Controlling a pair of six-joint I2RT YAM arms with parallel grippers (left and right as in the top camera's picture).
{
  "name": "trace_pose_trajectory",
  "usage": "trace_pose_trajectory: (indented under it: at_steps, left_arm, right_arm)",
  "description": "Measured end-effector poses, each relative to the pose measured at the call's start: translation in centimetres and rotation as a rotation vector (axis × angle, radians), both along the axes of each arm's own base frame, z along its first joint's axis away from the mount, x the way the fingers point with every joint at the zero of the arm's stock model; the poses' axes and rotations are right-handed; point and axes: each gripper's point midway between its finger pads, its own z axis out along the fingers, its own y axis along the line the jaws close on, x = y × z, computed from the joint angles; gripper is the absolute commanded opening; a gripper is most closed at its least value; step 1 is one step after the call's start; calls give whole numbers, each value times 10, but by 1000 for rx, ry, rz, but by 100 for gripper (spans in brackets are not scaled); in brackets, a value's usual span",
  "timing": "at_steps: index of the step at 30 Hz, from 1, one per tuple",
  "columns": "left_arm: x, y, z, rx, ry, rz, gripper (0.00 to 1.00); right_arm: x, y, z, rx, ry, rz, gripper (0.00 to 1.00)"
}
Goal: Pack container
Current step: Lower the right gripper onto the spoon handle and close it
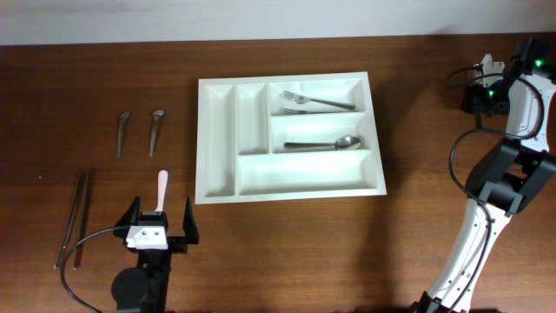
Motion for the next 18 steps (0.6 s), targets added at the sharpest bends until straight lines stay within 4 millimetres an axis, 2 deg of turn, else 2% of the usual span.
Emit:
trace_pose_trajectory:
  at_steps: [2,5,18]
  left_arm:
    - [0,0,0,0,0,0,99]
    - [0,0,0,0,0,0,99]
    - [0,0,0,0,0,0,99]
  right_arm:
    - [1,-1,0,-2,-6,-1,57]
    - [3,-1,0,-4,-14,-3,45]
    - [7,-3,0,6,-29,-59,35]
